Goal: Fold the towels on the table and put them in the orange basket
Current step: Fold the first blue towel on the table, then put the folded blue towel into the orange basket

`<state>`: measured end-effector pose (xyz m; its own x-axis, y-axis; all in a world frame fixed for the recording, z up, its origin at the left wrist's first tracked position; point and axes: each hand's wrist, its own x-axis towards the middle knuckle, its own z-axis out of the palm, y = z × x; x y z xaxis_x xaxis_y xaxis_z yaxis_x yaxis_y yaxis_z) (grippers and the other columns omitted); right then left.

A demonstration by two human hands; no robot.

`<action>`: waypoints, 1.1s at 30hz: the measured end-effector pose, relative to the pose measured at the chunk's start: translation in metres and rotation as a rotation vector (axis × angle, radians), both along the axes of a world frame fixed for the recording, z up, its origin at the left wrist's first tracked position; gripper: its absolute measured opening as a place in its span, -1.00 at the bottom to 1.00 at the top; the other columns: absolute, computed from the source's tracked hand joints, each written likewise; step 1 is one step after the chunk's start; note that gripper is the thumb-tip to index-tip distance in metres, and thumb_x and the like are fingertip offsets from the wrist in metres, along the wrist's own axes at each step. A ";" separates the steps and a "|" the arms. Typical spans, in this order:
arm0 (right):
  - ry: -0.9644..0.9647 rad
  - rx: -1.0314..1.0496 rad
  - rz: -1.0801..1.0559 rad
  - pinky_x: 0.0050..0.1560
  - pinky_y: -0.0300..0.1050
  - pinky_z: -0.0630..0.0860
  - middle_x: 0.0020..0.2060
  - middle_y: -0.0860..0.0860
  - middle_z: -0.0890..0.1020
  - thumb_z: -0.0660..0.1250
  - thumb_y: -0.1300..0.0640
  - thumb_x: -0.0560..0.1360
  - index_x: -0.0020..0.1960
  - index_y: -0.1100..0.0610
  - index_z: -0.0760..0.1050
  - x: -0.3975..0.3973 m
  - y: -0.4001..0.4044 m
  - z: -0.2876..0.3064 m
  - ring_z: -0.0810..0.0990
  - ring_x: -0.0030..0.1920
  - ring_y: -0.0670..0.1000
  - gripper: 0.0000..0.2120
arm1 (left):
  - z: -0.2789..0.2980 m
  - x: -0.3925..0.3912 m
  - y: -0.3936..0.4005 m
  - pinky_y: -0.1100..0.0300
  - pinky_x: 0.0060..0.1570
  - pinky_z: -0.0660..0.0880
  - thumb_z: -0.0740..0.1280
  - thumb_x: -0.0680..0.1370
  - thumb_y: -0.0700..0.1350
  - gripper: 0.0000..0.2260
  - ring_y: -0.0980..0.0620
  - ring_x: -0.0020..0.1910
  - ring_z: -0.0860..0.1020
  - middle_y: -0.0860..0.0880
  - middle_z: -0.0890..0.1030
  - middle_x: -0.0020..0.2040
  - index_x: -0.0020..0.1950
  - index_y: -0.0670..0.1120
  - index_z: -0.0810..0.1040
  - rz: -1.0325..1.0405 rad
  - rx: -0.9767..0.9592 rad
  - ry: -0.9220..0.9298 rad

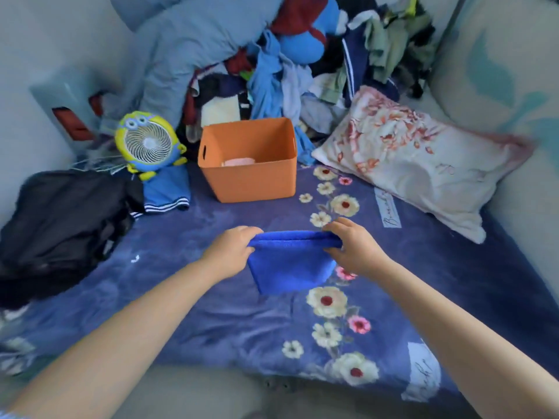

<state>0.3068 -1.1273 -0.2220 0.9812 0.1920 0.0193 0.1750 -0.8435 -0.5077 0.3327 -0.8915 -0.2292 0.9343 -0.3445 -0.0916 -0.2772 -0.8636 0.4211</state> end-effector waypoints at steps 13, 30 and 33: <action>0.057 0.393 -0.284 -0.09 -0.14 0.38 -0.07 0.11 0.54 0.40 0.22 0.38 0.18 0.20 0.46 0.173 0.086 0.020 0.48 -0.10 0.03 -0.62 | 0.015 0.152 0.083 0.34 -0.01 0.33 0.33 0.49 -0.24 -0.69 0.09 0.00 0.45 -0.12 0.55 0.17 0.23 -0.17 0.47 0.457 -0.493 0.005; -0.083 0.584 -0.372 -0.01 -0.11 0.40 -0.05 0.24 0.58 0.29 0.26 0.46 0.09 0.27 0.46 0.465 0.089 -0.001 0.52 -0.03 0.16 -0.79 | -0.012 0.452 0.055 0.18 0.05 0.44 0.27 0.50 -0.30 -0.78 -0.10 0.06 0.55 -0.19 0.58 0.10 0.13 -0.22 0.52 0.553 -0.633 -0.132; -0.070 0.480 -0.387 -0.06 -0.10 0.37 -0.07 0.20 0.55 0.26 0.24 0.49 0.13 0.26 0.43 0.506 0.090 -0.038 0.46 -0.09 0.12 -0.77 | -0.048 0.493 0.050 0.39 -0.18 0.27 0.23 0.52 -0.29 -0.78 -0.04 -0.02 0.50 -0.14 0.58 0.05 0.15 -0.24 0.51 0.577 -0.584 -0.107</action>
